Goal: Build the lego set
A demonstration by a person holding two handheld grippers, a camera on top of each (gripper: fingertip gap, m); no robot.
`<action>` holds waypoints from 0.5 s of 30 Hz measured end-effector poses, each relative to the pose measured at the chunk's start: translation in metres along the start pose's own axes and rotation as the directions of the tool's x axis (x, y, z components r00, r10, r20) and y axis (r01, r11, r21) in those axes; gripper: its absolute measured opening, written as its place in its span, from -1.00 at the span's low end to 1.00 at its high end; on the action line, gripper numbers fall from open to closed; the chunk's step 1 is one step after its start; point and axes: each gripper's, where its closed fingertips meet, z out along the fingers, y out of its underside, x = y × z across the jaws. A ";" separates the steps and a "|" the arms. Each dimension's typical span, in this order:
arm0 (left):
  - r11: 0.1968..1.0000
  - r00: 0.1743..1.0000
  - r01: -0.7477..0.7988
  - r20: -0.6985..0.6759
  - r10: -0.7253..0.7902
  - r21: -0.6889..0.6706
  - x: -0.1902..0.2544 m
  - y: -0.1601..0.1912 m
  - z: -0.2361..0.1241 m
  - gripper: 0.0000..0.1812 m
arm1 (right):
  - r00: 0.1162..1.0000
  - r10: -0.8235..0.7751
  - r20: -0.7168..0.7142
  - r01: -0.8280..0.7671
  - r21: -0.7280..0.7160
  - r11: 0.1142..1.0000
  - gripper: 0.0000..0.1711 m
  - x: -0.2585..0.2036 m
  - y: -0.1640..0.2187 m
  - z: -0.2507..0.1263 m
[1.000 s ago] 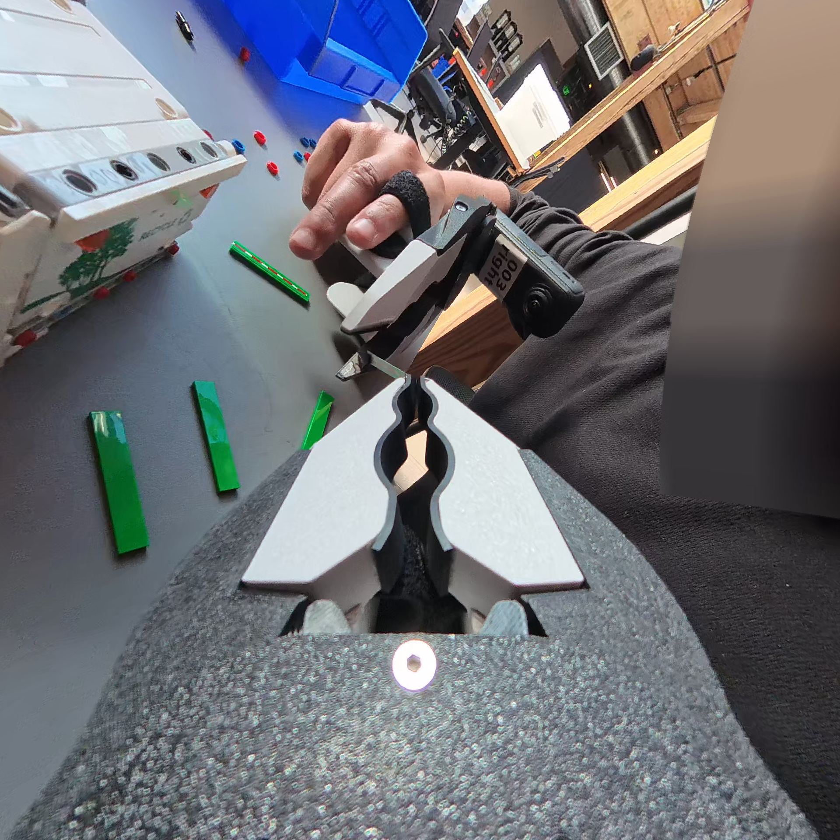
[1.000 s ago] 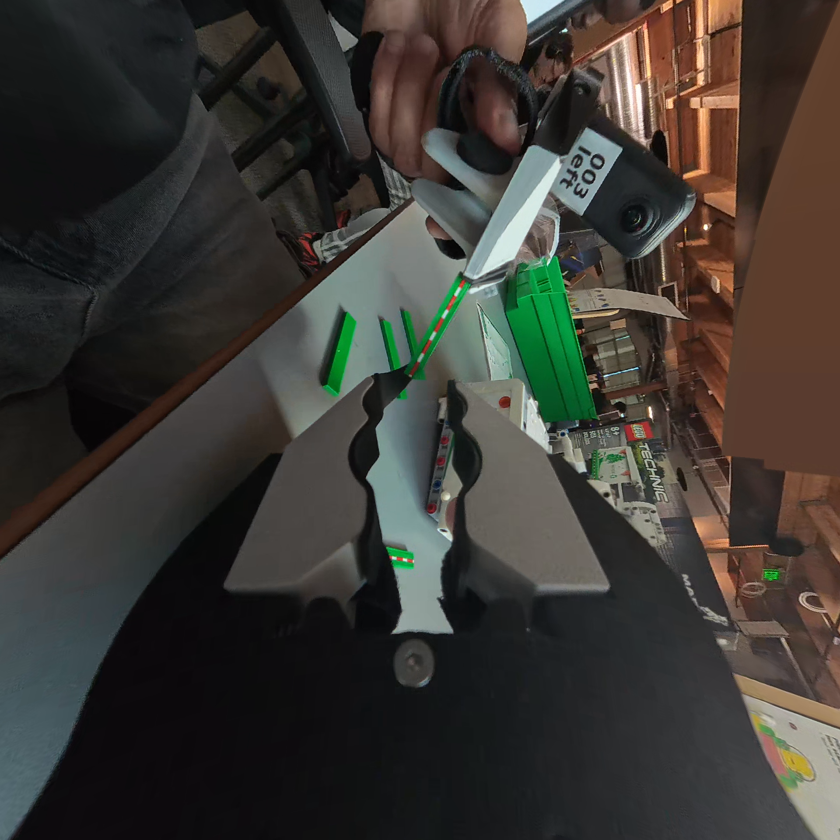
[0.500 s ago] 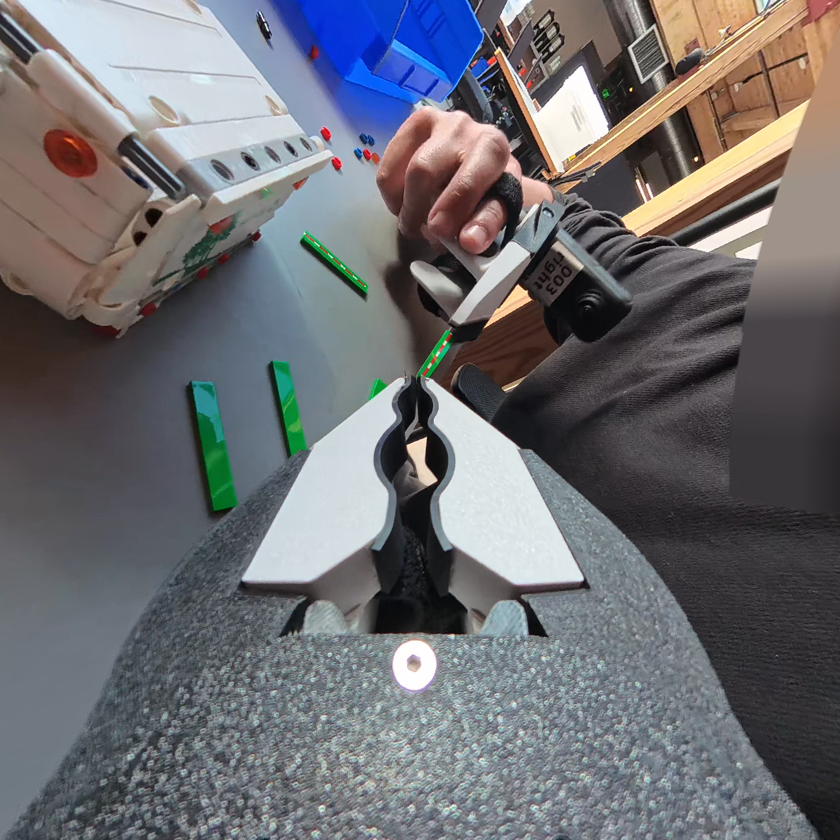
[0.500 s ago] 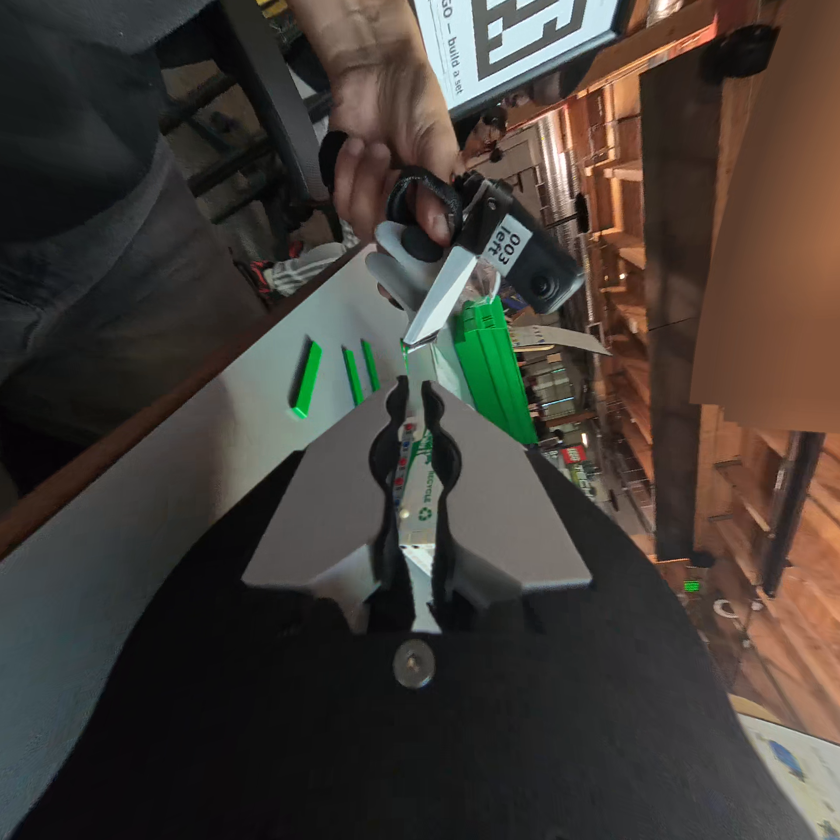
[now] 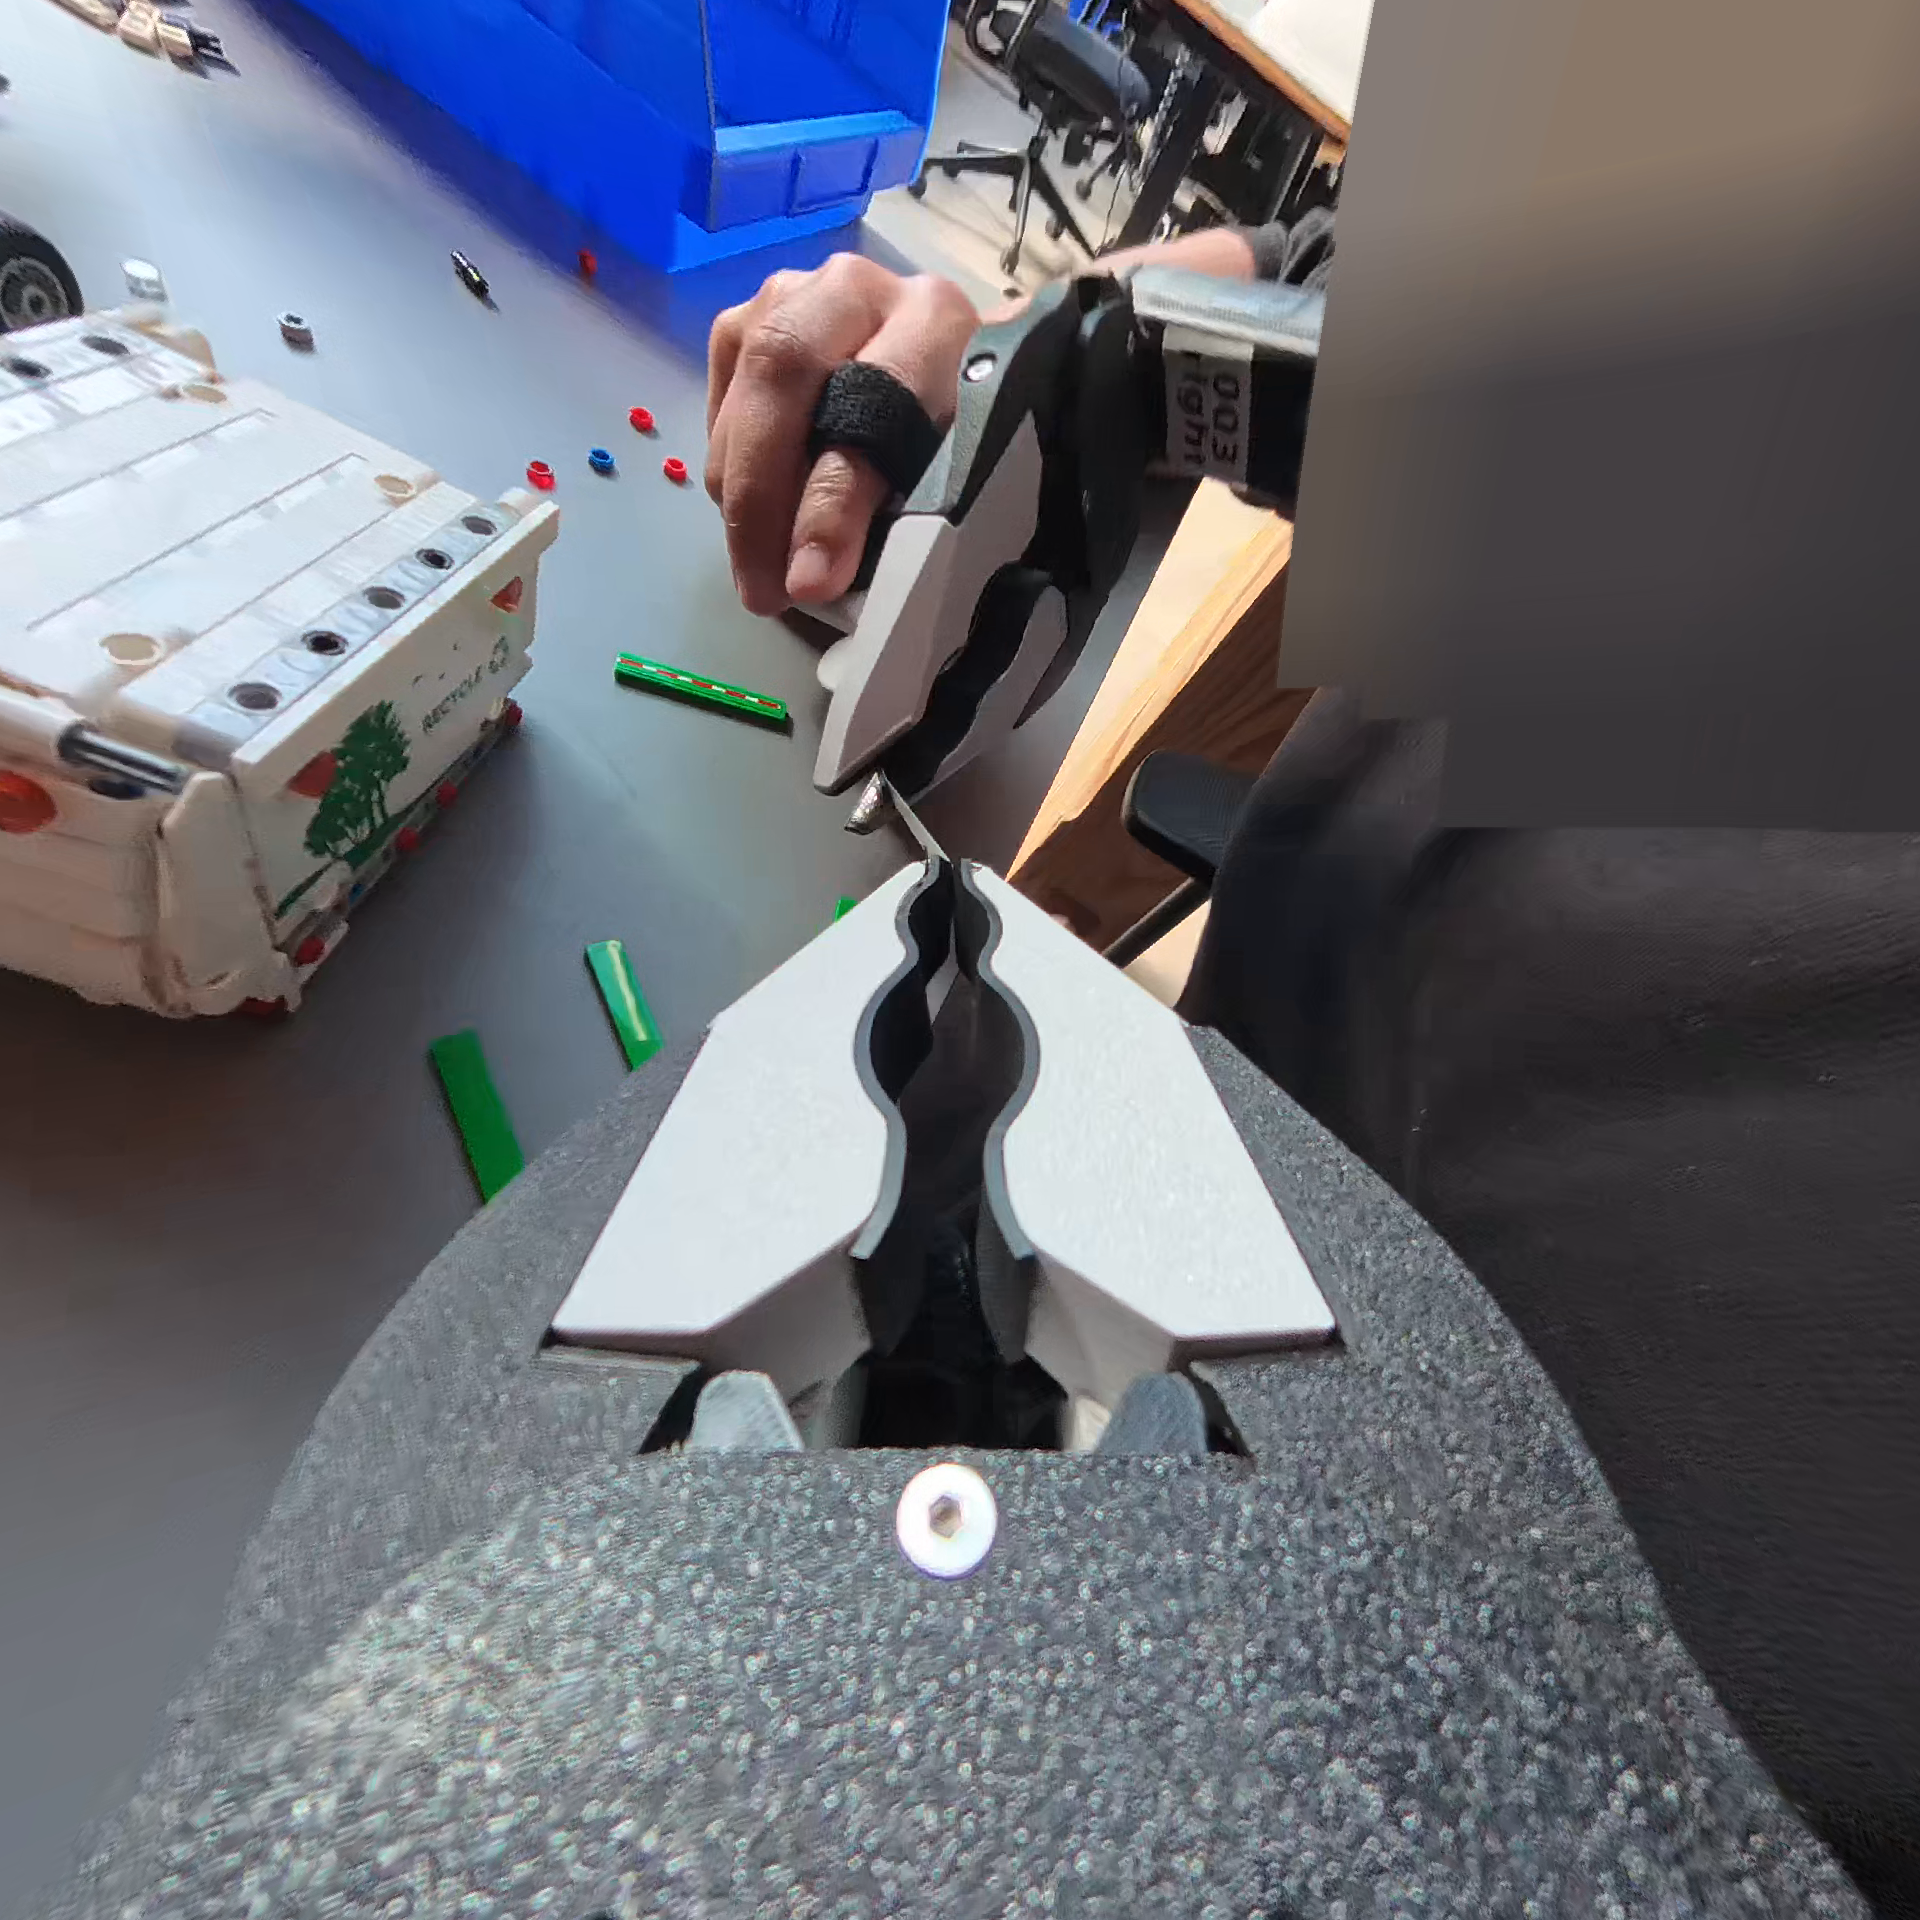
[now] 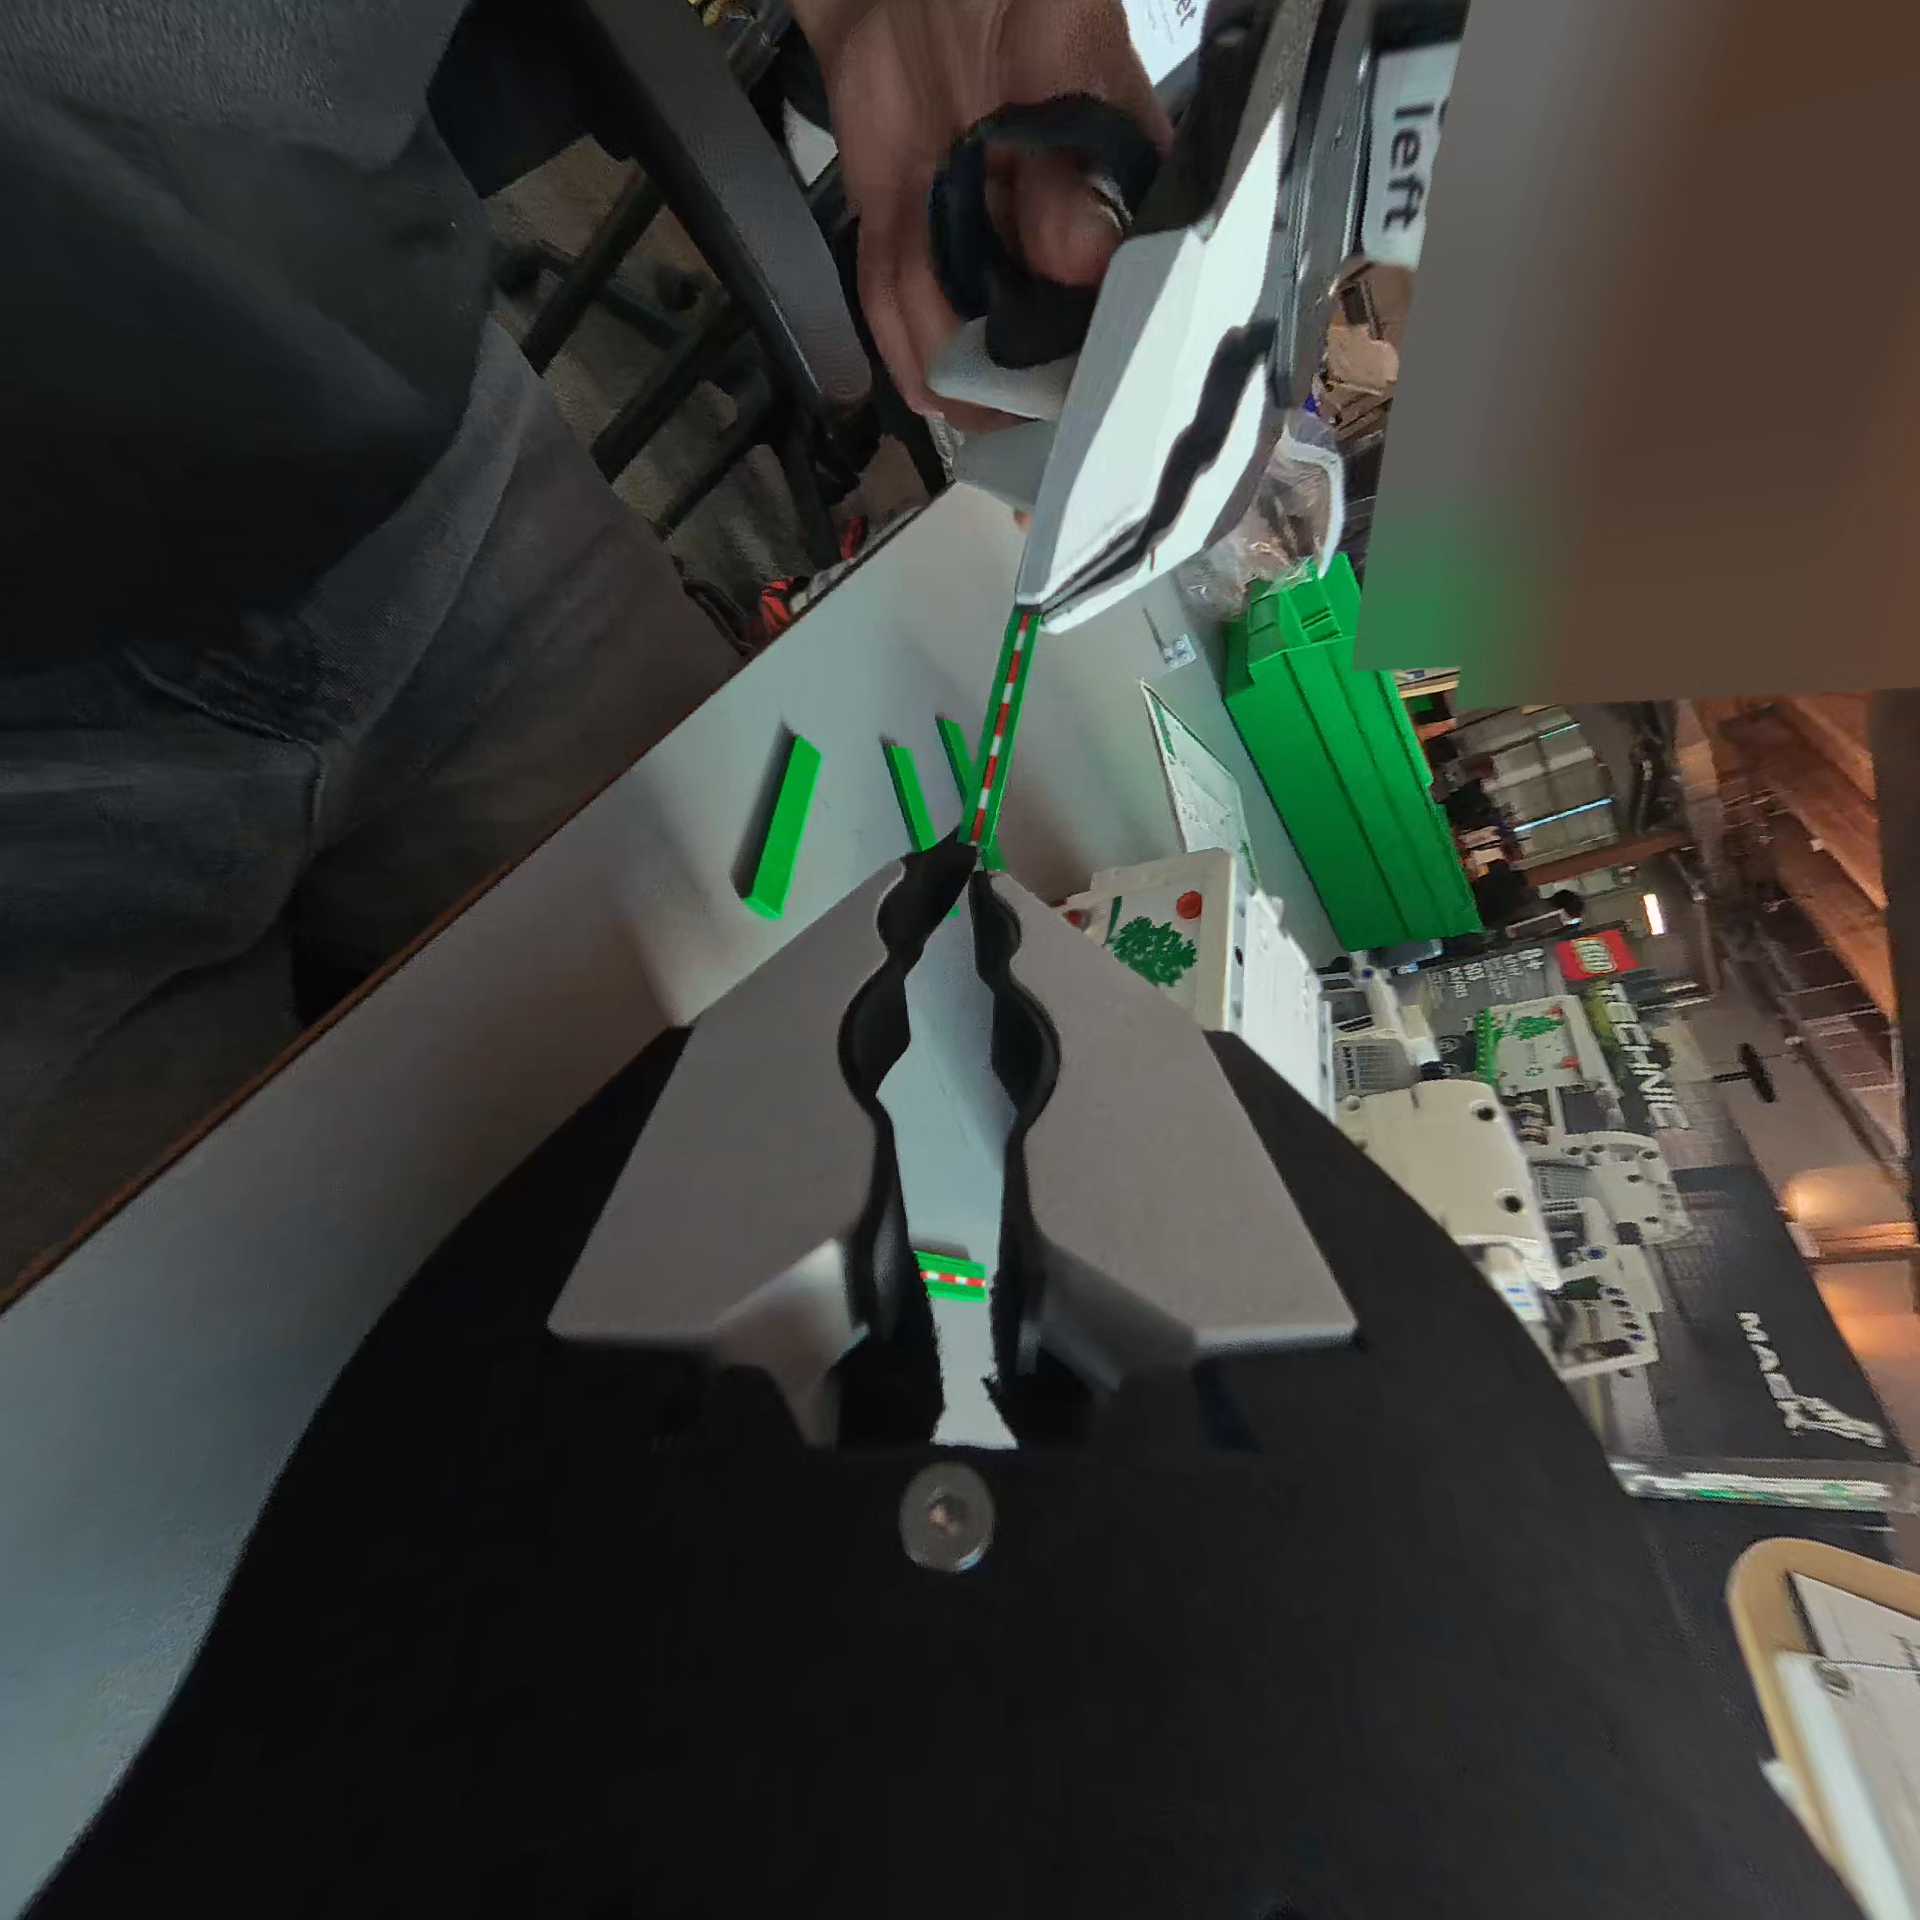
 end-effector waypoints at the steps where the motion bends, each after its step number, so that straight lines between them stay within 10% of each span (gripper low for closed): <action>1: 0.998 0.998 -0.054 0.023 0.054 -0.026 0.000 0.002 0.001 -1.00 | 0.999 0.033 0.022 -0.033 0.003 0.999 -0.90 -0.001 0.000 0.000; 15: 0.874 0.879 -0.436 0.107 0.465 -0.215 0.007 0.003 -0.003 -1.00 | 0.782 0.523 0.340 -0.522 -0.102 0.847 -0.93 -0.005 0.001 -0.003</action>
